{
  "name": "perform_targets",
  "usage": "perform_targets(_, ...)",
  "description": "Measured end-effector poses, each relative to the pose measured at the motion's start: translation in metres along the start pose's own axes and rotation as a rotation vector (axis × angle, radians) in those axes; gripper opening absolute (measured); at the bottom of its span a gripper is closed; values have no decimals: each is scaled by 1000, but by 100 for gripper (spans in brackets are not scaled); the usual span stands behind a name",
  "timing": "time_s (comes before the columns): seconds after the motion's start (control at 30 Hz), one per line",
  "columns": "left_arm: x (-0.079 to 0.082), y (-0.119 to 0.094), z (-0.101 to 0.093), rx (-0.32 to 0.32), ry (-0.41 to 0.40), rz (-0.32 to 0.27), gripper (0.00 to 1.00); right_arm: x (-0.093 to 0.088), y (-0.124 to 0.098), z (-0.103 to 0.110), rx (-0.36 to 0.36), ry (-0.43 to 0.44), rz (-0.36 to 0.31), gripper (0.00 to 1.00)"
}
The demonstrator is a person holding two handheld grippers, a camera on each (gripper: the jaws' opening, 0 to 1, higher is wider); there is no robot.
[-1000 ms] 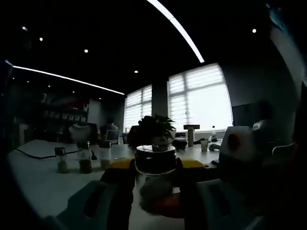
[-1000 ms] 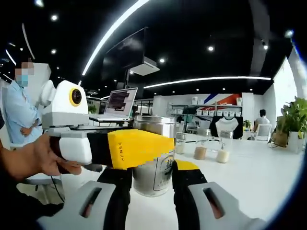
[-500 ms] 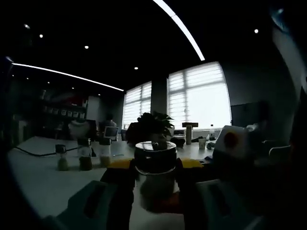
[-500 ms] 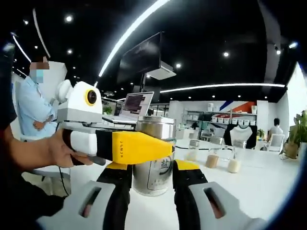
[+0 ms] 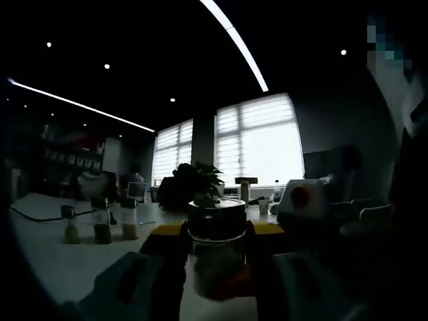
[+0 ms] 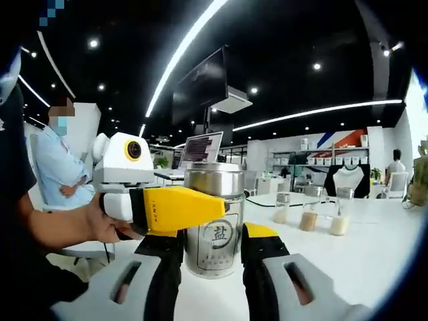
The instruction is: Rotate the seasoning bottle until the label or dispensing opening points toward the visible target arrow and the bottle remains upright within the marked orientation range
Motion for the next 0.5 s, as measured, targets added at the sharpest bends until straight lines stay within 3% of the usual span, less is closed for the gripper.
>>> perform_targets(0.13, -7, 6, 4, 80, 44, 49, 37, -3, 4, -6, -132, -77, 18, 31)
perform_targets(0.5, -12, 8, 7, 165, 85, 136, 37, -9, 8, -13, -238, 12, -27, 31)
Point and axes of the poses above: the point that each gripper's makers call its tool centre point, and the gripper's own axes: y roughly forward along the fingers, z roughly to its left, x roughly out of its top, the point moved 3 cm from there along -y, roughly backward along the fingers, and after that the axes turned 13 degrees about y, right-handed, at the moved point
